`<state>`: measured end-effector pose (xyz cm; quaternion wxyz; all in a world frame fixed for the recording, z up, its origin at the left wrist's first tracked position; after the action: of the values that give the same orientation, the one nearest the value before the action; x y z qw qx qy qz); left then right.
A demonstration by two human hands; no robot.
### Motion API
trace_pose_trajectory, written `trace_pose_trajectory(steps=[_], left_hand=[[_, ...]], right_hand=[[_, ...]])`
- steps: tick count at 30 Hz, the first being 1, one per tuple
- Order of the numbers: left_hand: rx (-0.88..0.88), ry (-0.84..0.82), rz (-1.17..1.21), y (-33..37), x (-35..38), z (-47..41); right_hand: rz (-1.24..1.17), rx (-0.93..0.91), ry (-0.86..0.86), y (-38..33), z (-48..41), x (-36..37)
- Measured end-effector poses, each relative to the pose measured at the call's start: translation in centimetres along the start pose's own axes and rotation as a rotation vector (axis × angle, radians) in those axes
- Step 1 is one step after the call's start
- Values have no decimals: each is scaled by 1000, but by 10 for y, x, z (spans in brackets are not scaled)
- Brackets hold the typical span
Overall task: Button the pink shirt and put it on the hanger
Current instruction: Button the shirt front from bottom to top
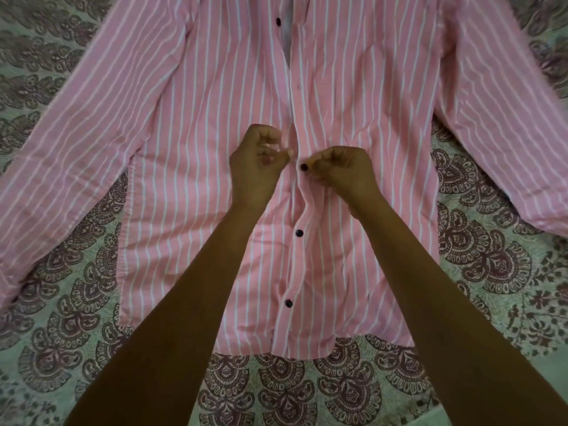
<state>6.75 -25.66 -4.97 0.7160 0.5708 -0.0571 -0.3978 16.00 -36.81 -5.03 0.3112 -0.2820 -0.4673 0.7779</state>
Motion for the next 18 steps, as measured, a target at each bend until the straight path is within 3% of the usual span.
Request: trace_pose_trajectory(steps=[5,9,12,14,18], left_hand=[[-13,23,-40,23,0,-34],[-30,48,-49,35,8,-62],[-43,66,-78,36,12,-75],[-47,49,-94,33,14,-82],[-33,-41,-104,28,21,-84]], right_hand=[[287,-213,175,-20,-24,4],[481,-350,79,-37,-52,23],[757,-326,-29,-40,-68,31],[885,-295,-14,-42,-74,31],[807,-321,136,-40,-79,21]])
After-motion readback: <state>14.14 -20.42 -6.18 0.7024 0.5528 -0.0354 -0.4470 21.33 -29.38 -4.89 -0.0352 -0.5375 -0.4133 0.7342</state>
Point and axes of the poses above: each hand's wrist, its own z-axis away from the middle knuckle, its own x-axis out of the palm, y = z × x, the point moved 1 cm from there along -z, towards the middle knuckle, and after that the axes turned 10 degrees about -x, right-handed, at the moved point
